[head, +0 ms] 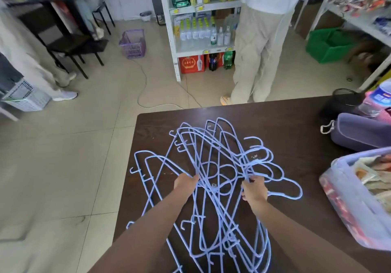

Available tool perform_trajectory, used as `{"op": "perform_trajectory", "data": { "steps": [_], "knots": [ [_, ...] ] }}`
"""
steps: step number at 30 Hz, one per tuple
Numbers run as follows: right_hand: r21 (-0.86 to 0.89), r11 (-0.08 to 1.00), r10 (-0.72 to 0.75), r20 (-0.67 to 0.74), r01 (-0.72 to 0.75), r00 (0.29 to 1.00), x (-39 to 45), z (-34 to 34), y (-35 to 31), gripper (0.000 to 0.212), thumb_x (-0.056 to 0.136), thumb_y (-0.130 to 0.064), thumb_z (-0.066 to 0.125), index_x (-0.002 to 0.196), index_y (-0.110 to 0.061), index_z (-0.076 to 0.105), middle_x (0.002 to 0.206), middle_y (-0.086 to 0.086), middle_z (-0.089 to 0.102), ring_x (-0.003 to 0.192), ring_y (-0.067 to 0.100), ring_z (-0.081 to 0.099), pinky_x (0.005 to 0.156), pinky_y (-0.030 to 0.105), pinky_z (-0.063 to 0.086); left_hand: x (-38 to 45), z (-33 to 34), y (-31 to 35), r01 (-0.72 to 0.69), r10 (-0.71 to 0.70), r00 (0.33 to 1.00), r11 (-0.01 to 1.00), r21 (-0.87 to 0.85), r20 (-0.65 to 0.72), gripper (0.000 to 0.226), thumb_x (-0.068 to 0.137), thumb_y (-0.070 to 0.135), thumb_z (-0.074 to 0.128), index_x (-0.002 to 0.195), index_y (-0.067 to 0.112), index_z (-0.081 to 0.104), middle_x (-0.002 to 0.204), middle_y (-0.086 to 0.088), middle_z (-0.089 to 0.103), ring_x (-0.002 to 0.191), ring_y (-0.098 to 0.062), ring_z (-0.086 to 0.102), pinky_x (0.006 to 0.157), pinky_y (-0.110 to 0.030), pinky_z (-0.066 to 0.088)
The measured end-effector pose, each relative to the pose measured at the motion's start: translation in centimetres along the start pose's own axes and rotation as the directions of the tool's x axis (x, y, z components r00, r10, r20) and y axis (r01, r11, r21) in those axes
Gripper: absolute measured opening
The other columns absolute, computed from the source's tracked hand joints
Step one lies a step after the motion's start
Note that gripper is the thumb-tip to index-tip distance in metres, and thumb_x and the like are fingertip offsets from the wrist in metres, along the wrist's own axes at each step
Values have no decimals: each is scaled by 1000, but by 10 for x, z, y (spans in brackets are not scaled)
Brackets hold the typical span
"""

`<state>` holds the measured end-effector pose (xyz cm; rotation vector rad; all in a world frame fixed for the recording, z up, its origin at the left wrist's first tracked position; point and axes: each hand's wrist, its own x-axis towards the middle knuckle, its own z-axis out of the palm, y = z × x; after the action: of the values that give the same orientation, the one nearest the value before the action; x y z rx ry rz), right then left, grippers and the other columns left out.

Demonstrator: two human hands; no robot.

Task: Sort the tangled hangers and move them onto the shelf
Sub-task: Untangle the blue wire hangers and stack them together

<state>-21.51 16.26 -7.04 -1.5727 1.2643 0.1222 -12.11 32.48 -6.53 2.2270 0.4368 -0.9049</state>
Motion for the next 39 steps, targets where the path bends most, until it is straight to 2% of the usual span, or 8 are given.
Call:
{"op": "perform_trajectory", "data": {
  "steps": [3,6,12,16,20,27,35,39],
  "knots": [
    [67,994,80,129,-89,988,2,5,1,14,93,-17,48,85,-6,52,70,12,59,52,20,48,43,25,45,-11,9,9,16,-13,999,997,-74,45,46,91,39,54,113,-1,57,93,-13,68,94,-29,71,71,-33,58],
    [-73,996,60,136,-51,989,1,7,8,27,93,-26,51,74,-6,48,57,6,47,44,18,38,42,23,31,-21,16,12,27,-20,994,997,-67,104,68,87,44,57,136,1,36,99,-12,64,69,-21,65,52,-25,54],
    [-276,926,-257,42,258,966,-21,-19,2,22,94,-29,47,77,-16,50,63,-3,49,73,24,53,66,29,39,-32,11,10,133,-73,923,982,-134,377,18,87,25,64,89,8,60,74,-10,54,66,-12,56,64,-18,47],
    [-312,839,-462,24,446,886,-35,-30,-33,23,92,-25,53,70,-18,48,59,-6,46,67,19,49,60,21,29,-36,3,24,197,58,902,826,-527,428,15,90,18,61,81,6,59,78,-6,59,78,-17,58,84,-29,48],
    [-359,749,-573,71,557,817,-47,-22,-70,17,91,-21,53,99,-6,57,89,10,62,84,28,60,78,34,44,-36,-11,53,141,157,952,543,-828,265,40,91,14,54,55,15,37,24,7,33,19,-9,31,36,-18,34],
    [-395,681,-669,6,617,743,-54,-11,-78,42,88,-26,59,126,-11,50,127,8,44,113,22,50,94,26,39,-25,-46,63,86,219,954,450,-889,203,54,97,27,45,50,19,19,24,7,18,18,-8,14,28,-9,13],
    [-173,980,-102,9,102,995,-46,22,-53,97,77,-50,63,149,-10,12,156,13,16,143,30,19,117,46,22,-23,-60,54,62,173,970,496,-866,168,53,98,23,44,51,18,21,25,7,18,19,-9,14,29,-13,14],
    [-322,928,-197,9,189,980,-40,30,-38,99,79,-64,53,151,-13,7,159,8,5,147,27,6,118,45,4,-21,-62,52,22,151,980,559,-829,128,53,96,21,48,49,18,22,26,7,18,21,-9,15,30,-16,15]
  ]
}}
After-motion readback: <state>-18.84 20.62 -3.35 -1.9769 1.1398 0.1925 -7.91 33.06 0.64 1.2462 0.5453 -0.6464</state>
